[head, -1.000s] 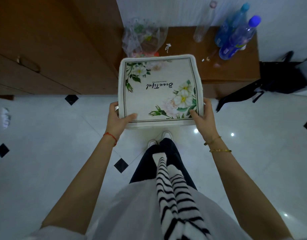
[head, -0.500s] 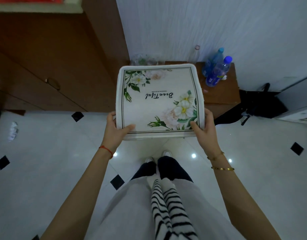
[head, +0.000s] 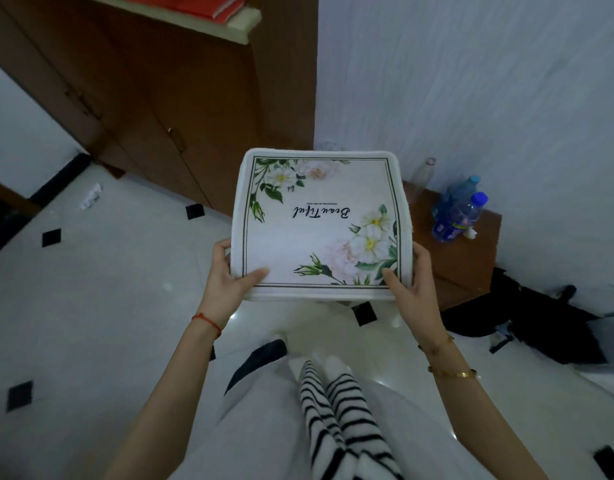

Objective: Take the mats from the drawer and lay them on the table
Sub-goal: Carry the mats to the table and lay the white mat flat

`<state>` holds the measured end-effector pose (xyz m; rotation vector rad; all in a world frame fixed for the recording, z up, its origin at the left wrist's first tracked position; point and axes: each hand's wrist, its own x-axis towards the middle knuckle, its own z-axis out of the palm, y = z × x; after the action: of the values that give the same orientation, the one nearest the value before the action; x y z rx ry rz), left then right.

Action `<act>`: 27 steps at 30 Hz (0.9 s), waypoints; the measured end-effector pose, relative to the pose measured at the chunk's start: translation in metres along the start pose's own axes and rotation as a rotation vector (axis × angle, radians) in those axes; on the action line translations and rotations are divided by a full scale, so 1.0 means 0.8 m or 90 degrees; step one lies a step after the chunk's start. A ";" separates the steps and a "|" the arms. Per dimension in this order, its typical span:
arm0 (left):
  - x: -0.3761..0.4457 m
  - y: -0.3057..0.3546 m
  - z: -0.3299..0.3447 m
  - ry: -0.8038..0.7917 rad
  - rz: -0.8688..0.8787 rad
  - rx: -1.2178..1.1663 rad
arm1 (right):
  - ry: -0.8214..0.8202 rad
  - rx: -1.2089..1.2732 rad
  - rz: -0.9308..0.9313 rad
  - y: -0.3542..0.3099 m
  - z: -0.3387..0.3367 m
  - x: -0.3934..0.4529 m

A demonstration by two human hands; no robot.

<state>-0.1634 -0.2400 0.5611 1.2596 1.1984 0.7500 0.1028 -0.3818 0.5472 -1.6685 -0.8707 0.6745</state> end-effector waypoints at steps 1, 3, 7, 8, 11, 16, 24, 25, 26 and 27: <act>-0.020 -0.004 0.010 0.023 -0.004 -0.015 | -0.030 -0.004 -0.007 0.000 -0.013 -0.002; -0.062 -0.014 0.027 0.074 -0.010 -0.041 | -0.090 -0.003 -0.013 0.001 -0.037 -0.006; -0.152 -0.029 0.054 0.182 -0.037 -0.083 | -0.200 -0.001 -0.027 -0.006 -0.065 -0.021; -0.175 -0.032 0.059 0.208 -0.040 -0.088 | -0.226 -0.001 -0.032 -0.007 -0.069 -0.027; -0.241 -0.042 0.065 0.293 -0.049 -0.094 | -0.309 -0.015 -0.047 -0.012 -0.071 -0.048; -0.348 -0.065 0.059 0.436 -0.065 -0.113 | -0.456 -0.016 -0.058 -0.018 -0.049 -0.088; -0.525 -0.098 0.057 0.663 -0.066 -0.191 | -0.668 -0.009 -0.104 -0.037 0.018 -0.188; -0.548 -0.103 0.056 0.692 -0.063 -0.201 | -0.693 -0.011 -0.113 -0.038 0.027 -0.205; -0.571 -0.108 0.055 0.718 -0.063 -0.205 | -0.720 -0.009 -0.120 -0.039 0.036 -0.224; -0.595 -0.113 0.054 0.745 -0.064 -0.205 | -0.746 -0.006 -0.126 -0.040 0.044 -0.245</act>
<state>-0.2651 -0.7145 0.5898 0.4099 1.9154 1.6251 -0.0430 -0.5187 0.5695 -1.0598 -1.8038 1.5389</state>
